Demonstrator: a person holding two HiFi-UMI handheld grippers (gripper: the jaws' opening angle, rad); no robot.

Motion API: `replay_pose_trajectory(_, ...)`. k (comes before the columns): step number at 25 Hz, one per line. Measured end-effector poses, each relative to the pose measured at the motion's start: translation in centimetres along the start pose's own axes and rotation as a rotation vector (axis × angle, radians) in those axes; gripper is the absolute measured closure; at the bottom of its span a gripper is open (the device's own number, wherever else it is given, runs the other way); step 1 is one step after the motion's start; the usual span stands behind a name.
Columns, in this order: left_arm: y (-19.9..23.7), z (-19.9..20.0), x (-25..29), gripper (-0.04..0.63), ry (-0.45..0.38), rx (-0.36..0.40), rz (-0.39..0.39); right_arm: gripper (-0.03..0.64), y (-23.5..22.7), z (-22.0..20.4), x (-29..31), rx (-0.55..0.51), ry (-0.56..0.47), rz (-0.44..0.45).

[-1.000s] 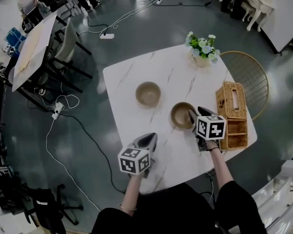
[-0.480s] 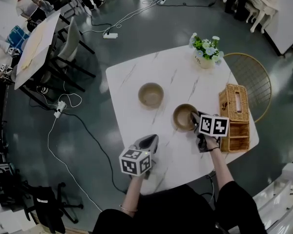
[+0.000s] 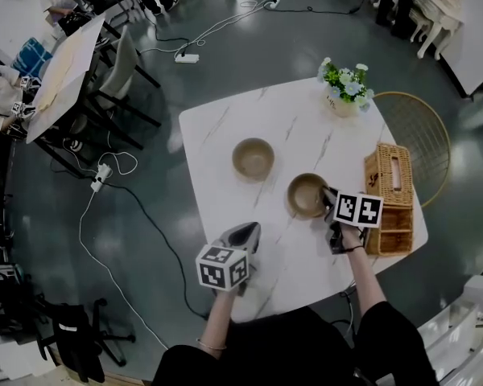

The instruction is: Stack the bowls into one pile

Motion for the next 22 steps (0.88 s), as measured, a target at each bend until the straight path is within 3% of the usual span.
replay_pose_trajectory(22, 2.2, 3.0, -1.0, 0.58, -0.054, 0.011, 0.032, 0.583, 4.8, 6.8, 0.2, -0.007, -0.111, 0.129)
Point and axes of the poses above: the fingertips, and each gripper's own axes: x forward along the fingers, y to its left, z out of its top, the point moved 6 cm from there along -x, backward along the fingers, and after that the axes turned 9 degrees about -x, right-handed, at the moved point
